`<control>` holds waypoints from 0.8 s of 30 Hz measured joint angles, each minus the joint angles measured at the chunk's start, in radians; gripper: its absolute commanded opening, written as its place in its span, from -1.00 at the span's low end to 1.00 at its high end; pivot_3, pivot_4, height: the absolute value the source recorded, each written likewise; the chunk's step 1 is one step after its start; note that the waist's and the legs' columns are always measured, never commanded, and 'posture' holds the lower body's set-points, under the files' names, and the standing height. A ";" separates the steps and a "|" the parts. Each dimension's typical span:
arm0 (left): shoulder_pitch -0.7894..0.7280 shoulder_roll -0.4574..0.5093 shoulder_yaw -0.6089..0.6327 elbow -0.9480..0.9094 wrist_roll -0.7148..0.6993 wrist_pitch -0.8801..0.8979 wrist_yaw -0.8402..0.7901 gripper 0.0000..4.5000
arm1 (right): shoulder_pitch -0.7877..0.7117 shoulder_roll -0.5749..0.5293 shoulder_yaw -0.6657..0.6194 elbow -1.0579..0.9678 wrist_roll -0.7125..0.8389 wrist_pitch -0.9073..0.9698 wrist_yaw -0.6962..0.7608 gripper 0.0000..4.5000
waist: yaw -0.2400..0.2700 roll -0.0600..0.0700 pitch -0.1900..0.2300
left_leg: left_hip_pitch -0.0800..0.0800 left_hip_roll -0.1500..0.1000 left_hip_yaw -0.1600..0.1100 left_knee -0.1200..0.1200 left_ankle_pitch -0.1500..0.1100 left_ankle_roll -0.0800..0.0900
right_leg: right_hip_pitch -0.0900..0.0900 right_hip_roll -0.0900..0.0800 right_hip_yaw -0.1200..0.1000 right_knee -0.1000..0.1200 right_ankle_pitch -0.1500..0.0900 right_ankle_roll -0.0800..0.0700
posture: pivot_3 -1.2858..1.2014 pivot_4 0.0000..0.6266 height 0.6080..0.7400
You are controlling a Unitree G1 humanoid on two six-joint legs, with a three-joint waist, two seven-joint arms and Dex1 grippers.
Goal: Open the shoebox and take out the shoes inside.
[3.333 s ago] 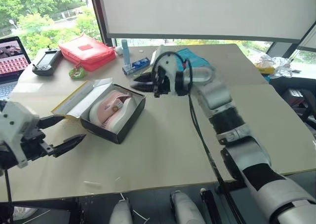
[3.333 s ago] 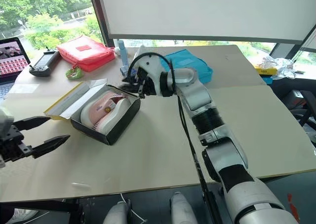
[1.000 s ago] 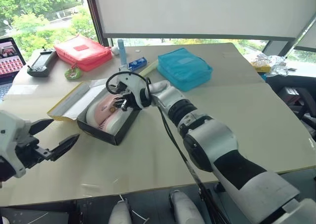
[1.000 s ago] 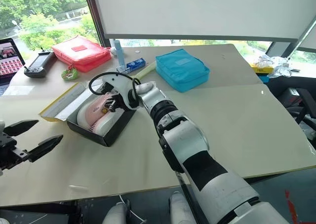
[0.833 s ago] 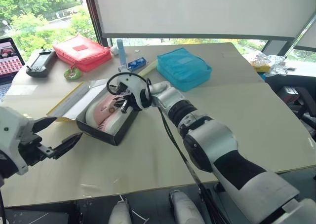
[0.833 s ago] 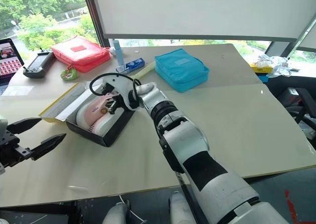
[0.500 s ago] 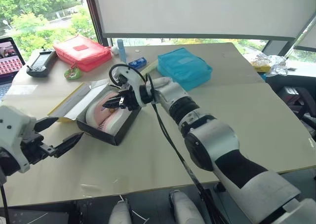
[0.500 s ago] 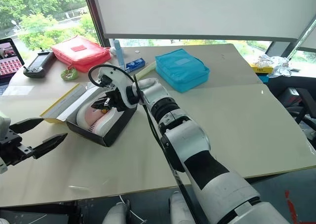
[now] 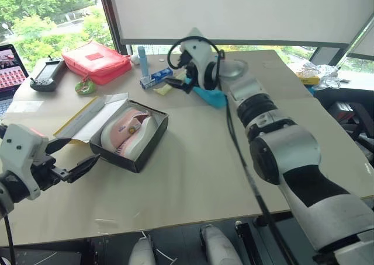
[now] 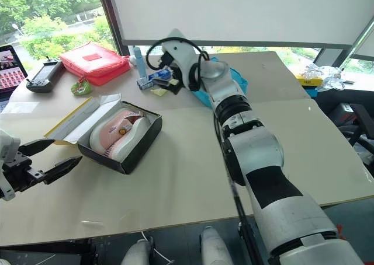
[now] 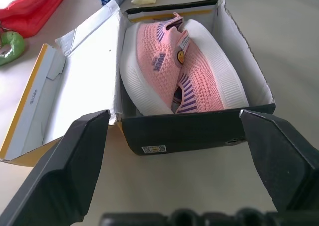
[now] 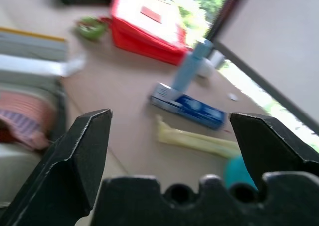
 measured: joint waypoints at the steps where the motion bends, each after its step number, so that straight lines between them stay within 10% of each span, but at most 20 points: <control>1: 0.000 -0.001 0.000 -0.001 0.001 0.000 0.001 1.00 | 0.024 0.014 0.014 0.016 -0.017 -0.008 -0.019 0.97 | -0.002 0.000 0.000 | 0.000 0.000 0.000 0.000 0.000 0.000 | 0.000 0.000 0.000 0.000 0.000 0.000 | 0.03 -0.52 0.83; 15: 0.017 -0.015 0.005 -0.057 -0.012 0.019 0.025 1.00 | 0.116 0.166 -0.011 0.044 -0.071 -0.055 -0.155 0.97 | -0.008 0.000 0.000 | 0.000 0.000 -0.001 0.001 0.003 0.005 | 0.002 0.000 0.000 0.001 0.000 0.000 | 0.03 -0.52 0.83; 24: 0.014 -0.014 0.011 -0.058 -0.015 0.022 0.022 1.00 | 0.150 0.174 -0.071 0.041 -0.001 -0.043 0.239 0.97 | -0.021 0.000 0.000 | 0.002 0.000 -0.003 0.001 0.003 0.005 | 0.002 0.002 0.000 0.002 0.000 0.000 | 0.03 -0.52 0.83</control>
